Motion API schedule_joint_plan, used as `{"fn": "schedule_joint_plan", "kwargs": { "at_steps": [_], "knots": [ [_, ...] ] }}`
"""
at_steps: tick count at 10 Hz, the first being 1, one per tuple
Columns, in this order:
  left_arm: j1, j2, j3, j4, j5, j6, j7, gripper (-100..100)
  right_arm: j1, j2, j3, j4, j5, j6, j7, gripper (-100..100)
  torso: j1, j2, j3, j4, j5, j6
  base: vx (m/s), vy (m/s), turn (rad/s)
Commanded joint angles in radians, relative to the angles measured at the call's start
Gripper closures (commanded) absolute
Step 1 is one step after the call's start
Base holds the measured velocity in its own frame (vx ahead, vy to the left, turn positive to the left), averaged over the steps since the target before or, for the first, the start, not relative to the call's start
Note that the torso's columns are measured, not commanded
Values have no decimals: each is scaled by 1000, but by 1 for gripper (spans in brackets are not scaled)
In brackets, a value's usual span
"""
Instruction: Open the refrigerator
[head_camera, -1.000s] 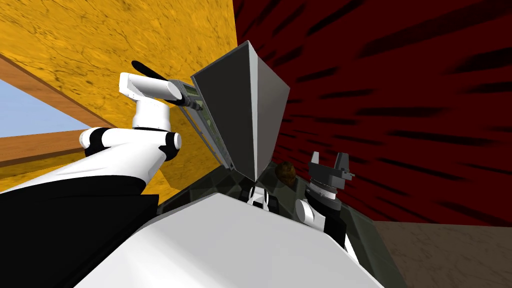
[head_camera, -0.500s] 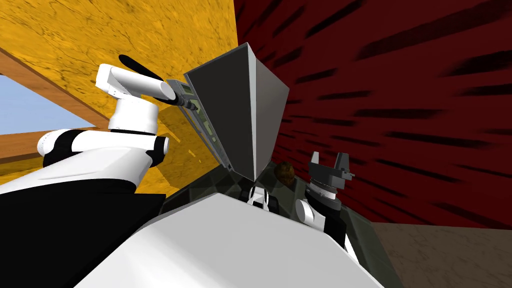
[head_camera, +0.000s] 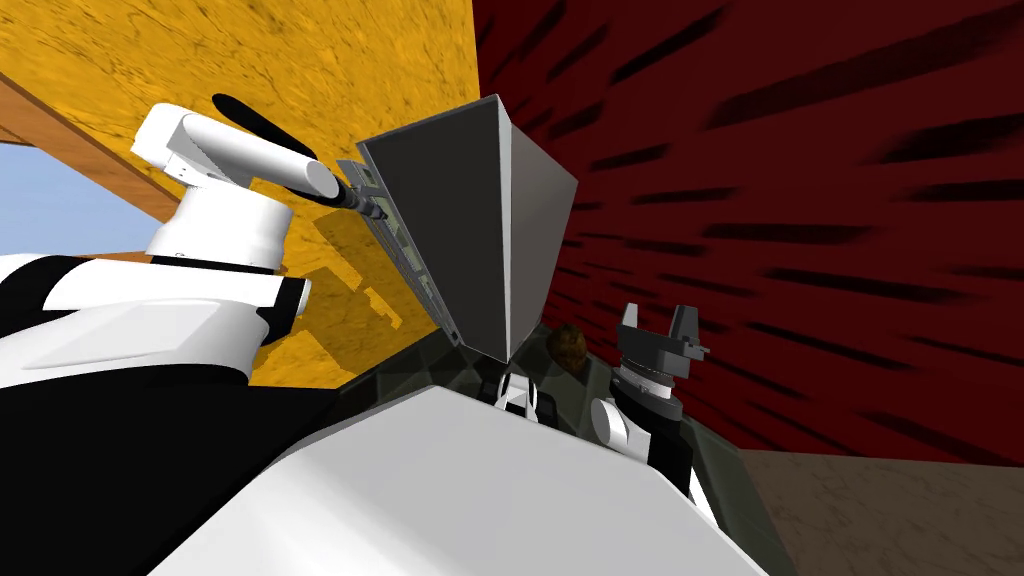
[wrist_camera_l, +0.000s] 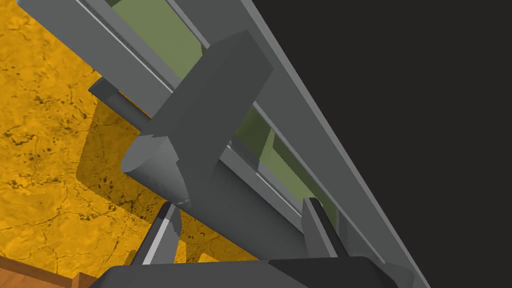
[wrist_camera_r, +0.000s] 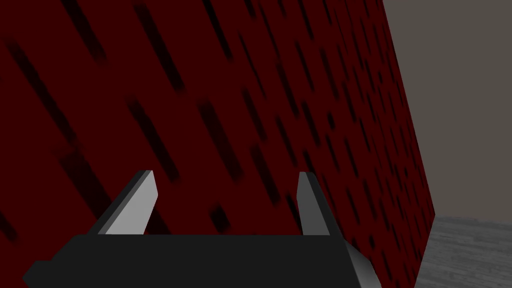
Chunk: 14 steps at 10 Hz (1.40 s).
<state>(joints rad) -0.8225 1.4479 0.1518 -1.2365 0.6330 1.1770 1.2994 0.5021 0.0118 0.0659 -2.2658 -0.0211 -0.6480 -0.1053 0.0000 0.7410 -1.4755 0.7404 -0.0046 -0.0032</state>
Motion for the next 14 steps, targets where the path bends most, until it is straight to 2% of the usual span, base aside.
{"fn": "schedule_joint_plan", "kwargs": {
  "at_steps": [1, 2, 3, 8, 9, 10, 12, 14],
  "knots": [
    [19, 17, -4, 1, -25, 12, 32, 100, 0, 0, 0, 0, 0, 0, 0, 0, 0, -2, -1, -1, 1, 2, -9, -136, 172],
    [19, 17, -4, 1, -25, 12, 32, 100, 0, 0, 0, 0, 0, 0, 0, 0, -3, -1, 1, -1, 3, -4, -20, -172, 170],
    [34, 35, -9, 4, -51, 21, 61, 100, 0, 0, 0, 0, 0, 0, 0, 0, -3, 2, 3, -2, 4, -1, -49, -248, 199],
    [79, 87, -22, 14, -129, 47, 148, 100, 0, 0, 0, 0, 0, 0, 0, 0, -1, -3, -1, -3, 3, 1, -53, -244, 199],
    [63, 74, -28, 24, -120, 38, 139, 100, 0, 0, 0, 0, 0, 0, 0, 0, 0, -3, -1, -2, 2, 2, -36, -110, 74],
    [81, 93, -42, 21, -143, 68, 185, 100, 0, 0, 0, 0, 0, 0, 0, 0, 4, -6, -5, -3, 0, 6, -15, -157, 123],
    [97, 114, -55, 16, -166, 92, 227, 100, 0, 0, 0, 0, 0, 0, 0, 0, -1, -6, -2, -4, 5, 0, -1, -228, 184],
    [112, 135, -69, 11, -188, 116, 268, 100, 0, 0, 0, 0, 0, 0, 0, 0, -2, -4, -1, -5, 5, 5, -47, -209, 139]
  ]
}}
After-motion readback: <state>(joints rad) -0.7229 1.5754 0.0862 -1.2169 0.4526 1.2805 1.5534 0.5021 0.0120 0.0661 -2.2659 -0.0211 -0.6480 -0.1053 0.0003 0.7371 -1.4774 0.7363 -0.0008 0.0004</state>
